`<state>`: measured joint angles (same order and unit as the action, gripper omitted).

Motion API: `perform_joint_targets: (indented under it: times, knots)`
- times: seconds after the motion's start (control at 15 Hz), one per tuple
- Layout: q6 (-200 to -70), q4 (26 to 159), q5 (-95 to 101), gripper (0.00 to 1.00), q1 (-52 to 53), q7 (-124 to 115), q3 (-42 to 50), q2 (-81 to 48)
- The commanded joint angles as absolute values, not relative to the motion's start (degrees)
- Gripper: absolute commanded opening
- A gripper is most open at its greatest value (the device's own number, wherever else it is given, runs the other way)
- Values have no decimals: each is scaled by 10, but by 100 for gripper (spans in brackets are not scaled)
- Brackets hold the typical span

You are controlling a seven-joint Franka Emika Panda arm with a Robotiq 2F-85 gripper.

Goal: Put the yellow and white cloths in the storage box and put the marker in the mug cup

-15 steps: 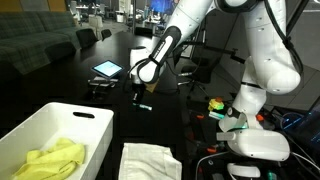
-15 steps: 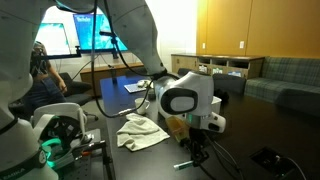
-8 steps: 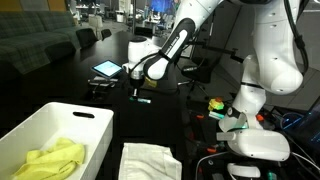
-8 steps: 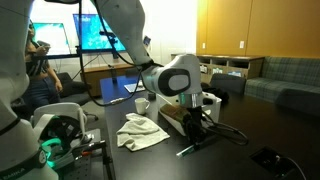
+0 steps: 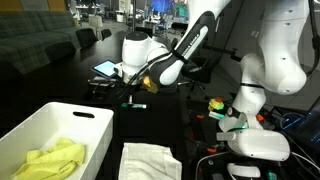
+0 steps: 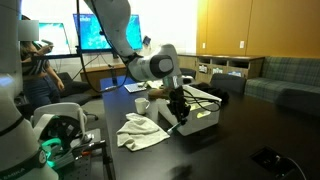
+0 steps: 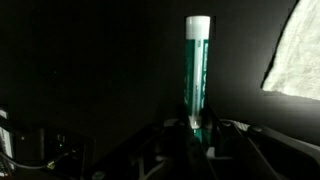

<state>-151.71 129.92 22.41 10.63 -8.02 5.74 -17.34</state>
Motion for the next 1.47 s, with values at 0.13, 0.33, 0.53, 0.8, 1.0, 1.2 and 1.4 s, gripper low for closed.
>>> perform_joint_targets:
  times: [0.13,0.33,0.53,0.8,1.0,1.2,1.4]
  knots:
    - [-1495,1316,275,11,148,-118,20,-132]
    - [-1485,1317,290,11,160,-118,-4,-121]
    - [-1482,1303,294,11,172,-108,-30,-123]
    - [-1494,1265,277,11,177,-87,-62,-147]
    - [-1516,1245,270,11,179,-82,-78,-160]
    - [-1541,1223,270,11,189,-96,-83,-179]
    - [-1558,1208,273,11,207,-106,-83,-199]
